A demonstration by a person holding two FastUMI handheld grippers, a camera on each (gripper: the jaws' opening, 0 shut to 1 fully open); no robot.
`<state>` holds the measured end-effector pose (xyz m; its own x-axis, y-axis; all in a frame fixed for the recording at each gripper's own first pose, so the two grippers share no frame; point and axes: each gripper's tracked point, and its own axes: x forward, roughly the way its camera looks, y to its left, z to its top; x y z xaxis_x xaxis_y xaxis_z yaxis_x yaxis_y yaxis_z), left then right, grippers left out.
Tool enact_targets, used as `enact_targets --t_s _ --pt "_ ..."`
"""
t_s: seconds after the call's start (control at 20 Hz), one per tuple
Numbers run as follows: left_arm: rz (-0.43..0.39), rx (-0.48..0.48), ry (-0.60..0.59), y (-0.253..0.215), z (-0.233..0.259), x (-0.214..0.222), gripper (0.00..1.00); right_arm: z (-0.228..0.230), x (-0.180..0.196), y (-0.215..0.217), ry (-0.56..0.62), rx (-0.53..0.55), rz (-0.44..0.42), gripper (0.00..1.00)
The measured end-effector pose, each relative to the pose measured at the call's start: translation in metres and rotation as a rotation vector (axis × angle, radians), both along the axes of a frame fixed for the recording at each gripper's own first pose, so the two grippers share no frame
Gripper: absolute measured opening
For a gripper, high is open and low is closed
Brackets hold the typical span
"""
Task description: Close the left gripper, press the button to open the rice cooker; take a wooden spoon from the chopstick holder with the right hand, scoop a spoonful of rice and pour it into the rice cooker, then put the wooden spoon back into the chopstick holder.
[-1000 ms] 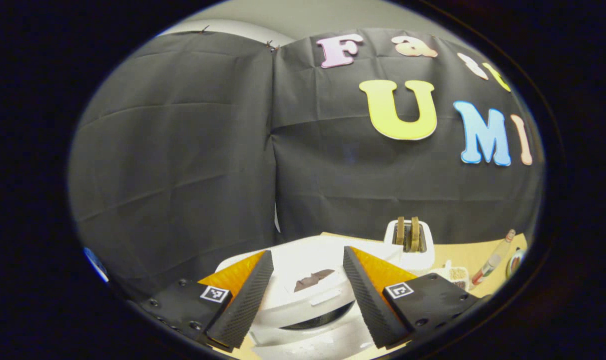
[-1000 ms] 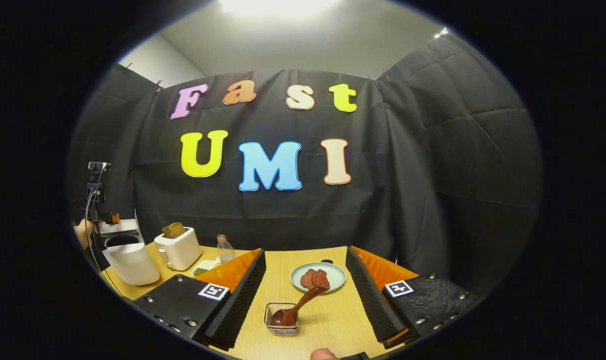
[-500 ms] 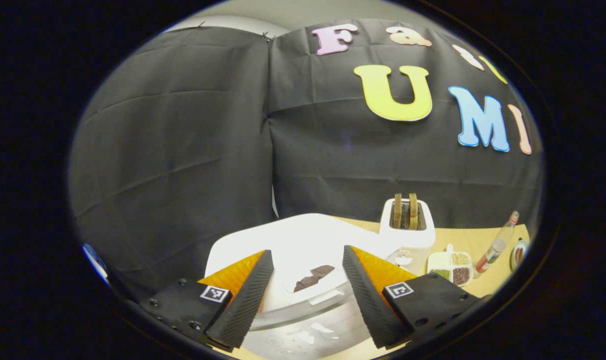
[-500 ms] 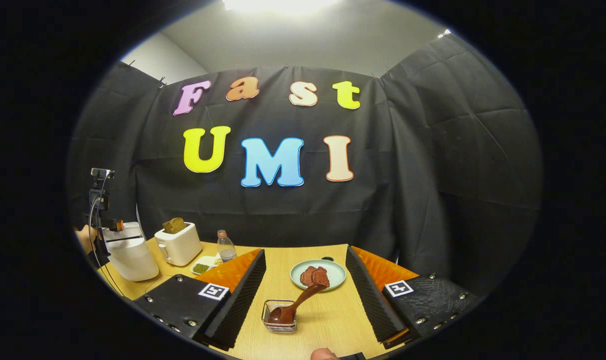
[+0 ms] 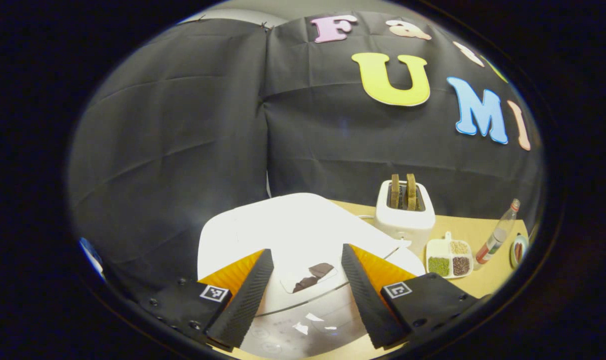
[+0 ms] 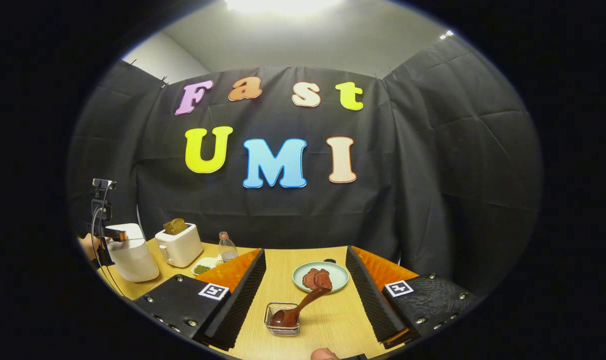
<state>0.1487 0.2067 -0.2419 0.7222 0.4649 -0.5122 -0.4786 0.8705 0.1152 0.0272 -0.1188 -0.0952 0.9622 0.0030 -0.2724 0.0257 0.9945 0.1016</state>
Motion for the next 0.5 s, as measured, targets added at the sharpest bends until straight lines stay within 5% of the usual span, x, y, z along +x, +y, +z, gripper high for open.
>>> enact_targets --t_s 0.25,0.5 --pt "-0.005 -0.003 -0.061 -0.008 0.003 0.000 0.98 -0.004 0.002 0.011 0.007 0.013 -0.001 0.98" --pt "-0.121 0.015 -0.066 -0.017 0.012 -0.002 0.98 0.010 0.014 0.035 -0.019 0.011 0.033 0.97"
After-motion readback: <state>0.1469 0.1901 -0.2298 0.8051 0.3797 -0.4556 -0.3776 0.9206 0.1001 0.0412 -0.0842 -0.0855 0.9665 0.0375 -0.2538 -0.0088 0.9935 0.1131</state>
